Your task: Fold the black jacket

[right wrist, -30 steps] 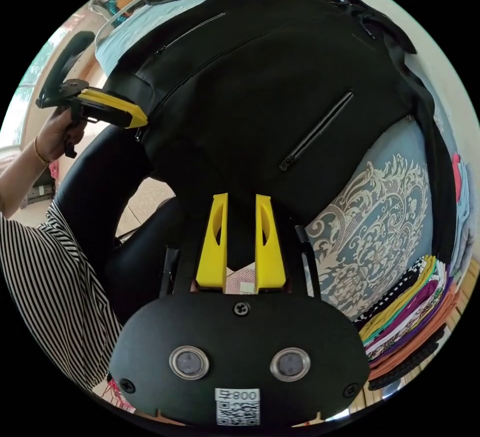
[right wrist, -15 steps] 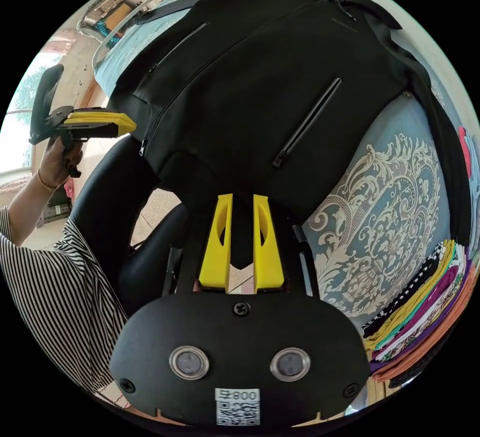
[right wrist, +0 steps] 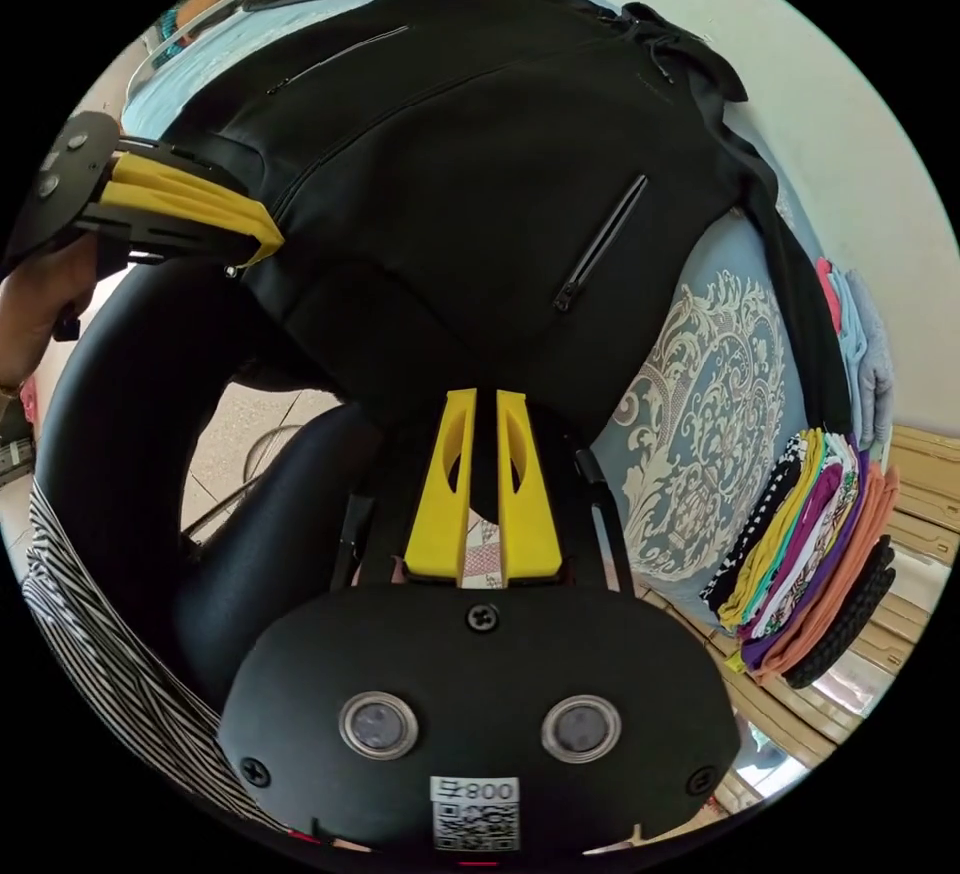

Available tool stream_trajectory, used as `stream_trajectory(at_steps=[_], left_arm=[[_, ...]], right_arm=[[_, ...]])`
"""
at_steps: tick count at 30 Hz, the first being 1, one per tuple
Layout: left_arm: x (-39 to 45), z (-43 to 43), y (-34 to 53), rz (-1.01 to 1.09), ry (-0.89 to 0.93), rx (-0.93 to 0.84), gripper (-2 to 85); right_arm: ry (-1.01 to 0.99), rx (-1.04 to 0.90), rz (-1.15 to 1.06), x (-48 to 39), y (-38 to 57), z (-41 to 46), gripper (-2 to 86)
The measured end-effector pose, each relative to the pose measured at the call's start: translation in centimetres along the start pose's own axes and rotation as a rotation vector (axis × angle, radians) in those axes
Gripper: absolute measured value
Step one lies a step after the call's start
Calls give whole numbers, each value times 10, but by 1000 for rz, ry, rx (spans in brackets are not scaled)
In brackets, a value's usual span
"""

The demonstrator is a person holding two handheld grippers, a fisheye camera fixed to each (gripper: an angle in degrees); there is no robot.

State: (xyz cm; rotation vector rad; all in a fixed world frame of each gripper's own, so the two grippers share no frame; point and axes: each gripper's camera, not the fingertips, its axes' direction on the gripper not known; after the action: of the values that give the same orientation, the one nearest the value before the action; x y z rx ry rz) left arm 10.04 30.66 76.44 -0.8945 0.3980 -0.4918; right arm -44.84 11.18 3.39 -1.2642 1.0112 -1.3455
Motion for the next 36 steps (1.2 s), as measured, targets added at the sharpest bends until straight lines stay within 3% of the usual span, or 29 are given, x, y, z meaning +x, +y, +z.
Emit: stream_trajectory(at_steps=[6, 15, 19, 22, 25, 32, 36], left_arm=[[15, -18, -26, 64, -27, -66, 0], [8, -53, -40, 32, 6, -10, -1], [0, -84, -28, -17, 73, 122, 0], [-5, -65, -32, -13, 83, 16, 0], [-16, -87, -30, -60, 106, 86, 0], [-26, -135, -68, -6, 100, 219, 1], [-25, -140, -108, 35, 116, 224, 1]], right_arm=[[53, -21, 31, -2, 7, -1, 34], [-157, -37, 115, 59, 27, -3, 30], [-312, 54, 198, 99, 58, 1, 23], [-445, 109, 234, 131, 81, 7, 9], [-598, 152, 275, 174, 108, 11, 4], [-771, 463, 660, 338, 184, 37, 1], [-825, 556, 765, 386, 190, 57, 1]])
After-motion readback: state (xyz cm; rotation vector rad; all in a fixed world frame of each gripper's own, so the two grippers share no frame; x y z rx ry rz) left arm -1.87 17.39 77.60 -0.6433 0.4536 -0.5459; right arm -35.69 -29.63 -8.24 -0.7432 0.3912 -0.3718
